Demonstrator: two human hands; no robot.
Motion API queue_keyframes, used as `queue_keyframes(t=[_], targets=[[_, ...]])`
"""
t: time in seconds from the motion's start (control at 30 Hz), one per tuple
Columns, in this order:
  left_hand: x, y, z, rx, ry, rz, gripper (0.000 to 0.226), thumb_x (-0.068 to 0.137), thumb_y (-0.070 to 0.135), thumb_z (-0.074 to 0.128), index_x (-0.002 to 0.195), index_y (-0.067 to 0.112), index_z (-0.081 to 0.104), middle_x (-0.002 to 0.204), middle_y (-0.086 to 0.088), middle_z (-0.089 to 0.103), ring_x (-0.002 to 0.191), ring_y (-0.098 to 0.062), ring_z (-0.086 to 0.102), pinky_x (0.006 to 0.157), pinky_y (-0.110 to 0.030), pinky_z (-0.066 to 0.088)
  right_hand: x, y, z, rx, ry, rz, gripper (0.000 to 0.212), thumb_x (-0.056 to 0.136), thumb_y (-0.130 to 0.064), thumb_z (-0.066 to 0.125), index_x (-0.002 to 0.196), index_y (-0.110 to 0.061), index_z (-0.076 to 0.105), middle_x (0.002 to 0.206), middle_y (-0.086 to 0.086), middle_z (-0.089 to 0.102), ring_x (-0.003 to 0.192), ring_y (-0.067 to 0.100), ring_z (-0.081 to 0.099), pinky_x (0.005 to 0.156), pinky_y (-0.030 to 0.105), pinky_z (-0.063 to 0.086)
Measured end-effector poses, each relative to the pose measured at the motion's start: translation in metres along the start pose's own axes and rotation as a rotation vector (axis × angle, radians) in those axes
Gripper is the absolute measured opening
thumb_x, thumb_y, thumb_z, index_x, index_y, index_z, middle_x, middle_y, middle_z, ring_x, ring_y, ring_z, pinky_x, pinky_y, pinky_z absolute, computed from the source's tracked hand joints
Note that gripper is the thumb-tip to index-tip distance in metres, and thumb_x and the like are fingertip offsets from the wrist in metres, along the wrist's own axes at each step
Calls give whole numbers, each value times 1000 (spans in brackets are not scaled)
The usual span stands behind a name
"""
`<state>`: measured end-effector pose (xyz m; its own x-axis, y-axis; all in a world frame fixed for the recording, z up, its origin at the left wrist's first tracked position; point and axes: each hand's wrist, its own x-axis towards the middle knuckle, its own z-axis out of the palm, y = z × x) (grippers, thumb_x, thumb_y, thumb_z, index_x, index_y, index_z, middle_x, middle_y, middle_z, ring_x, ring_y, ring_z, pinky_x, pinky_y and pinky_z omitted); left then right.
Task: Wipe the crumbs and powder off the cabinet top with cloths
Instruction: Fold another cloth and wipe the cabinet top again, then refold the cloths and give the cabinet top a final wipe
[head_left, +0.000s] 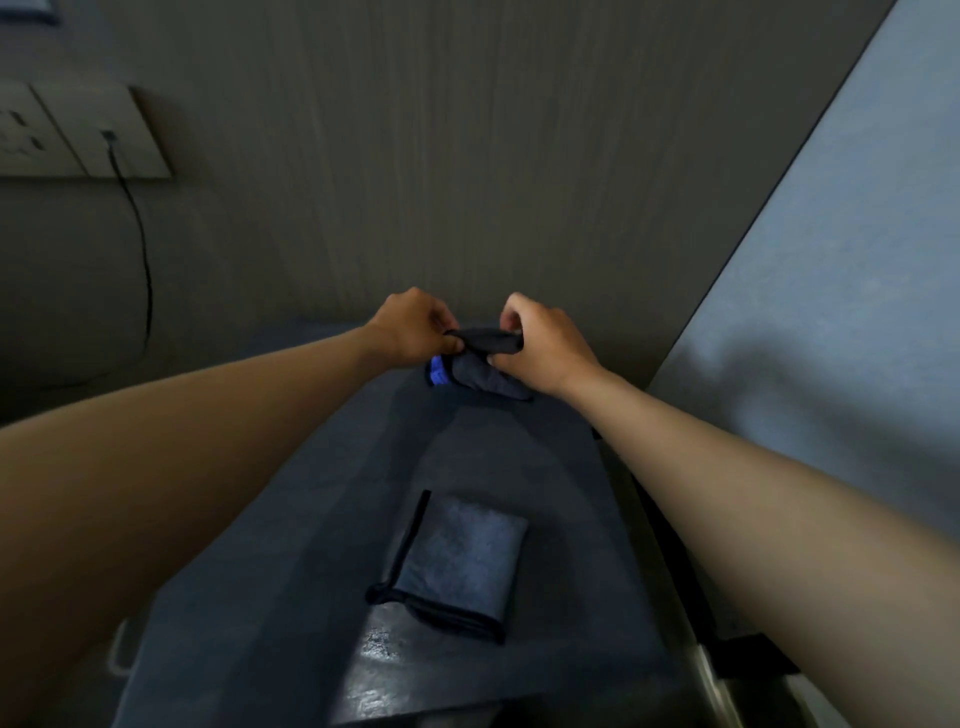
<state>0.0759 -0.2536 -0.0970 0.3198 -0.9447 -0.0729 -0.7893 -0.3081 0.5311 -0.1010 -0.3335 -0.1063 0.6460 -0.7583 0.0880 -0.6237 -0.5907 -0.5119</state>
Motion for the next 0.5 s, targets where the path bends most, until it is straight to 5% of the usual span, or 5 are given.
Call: queue_keyframes(t=[0.13,0.23,0.5], targets=[[-6,11,-16,-222,-65,8,13,86,5,68,95,12,63,88,-5,63,84,-17,57,73,-29,47,2,-8,-15,136,-106,14,47,68,-34,81,102,-27,50,87,-7,61,80,13,59,60,31,47],[-15,24,-33,-356,-30,36,20,87,-4,61,105,5,65,87,-5,64,78,-11,59,66,-15,49,3,-15,-24,232,-179,-11,59,65,-36,87,111,-25,51,84,-12,53,75,7,53,58,23,40],[-16,43,-71,-373,-47,155,20,94,3,59,111,10,66,100,-8,70,83,-10,62,61,-8,50,6,-27,-38,347,-291,-44,75,61,-38,91,124,-26,53,102,-6,63,90,10,62,75,25,51]])
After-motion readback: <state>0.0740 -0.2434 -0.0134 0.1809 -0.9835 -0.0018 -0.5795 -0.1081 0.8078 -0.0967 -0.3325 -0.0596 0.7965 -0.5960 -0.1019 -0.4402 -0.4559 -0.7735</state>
